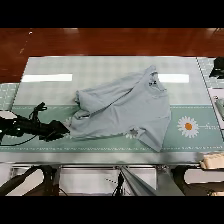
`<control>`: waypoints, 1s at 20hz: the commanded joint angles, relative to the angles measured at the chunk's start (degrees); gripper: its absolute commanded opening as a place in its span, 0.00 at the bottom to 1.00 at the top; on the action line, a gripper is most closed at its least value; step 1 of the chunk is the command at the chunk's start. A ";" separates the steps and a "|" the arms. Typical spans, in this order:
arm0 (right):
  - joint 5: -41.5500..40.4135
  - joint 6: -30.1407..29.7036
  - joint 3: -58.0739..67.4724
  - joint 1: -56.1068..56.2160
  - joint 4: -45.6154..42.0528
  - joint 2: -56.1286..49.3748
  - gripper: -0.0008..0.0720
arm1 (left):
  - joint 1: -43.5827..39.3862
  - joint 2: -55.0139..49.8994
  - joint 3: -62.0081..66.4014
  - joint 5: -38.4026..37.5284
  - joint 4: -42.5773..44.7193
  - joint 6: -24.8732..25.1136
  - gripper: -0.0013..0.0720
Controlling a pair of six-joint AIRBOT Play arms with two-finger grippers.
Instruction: Fold the shirts.
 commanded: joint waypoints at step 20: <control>-22.38 -12.72 -61.07 -13.33 32.28 14.14 0.75 | -15.78 -5.64 -0.72 9.77 -9.29 4.63 0.06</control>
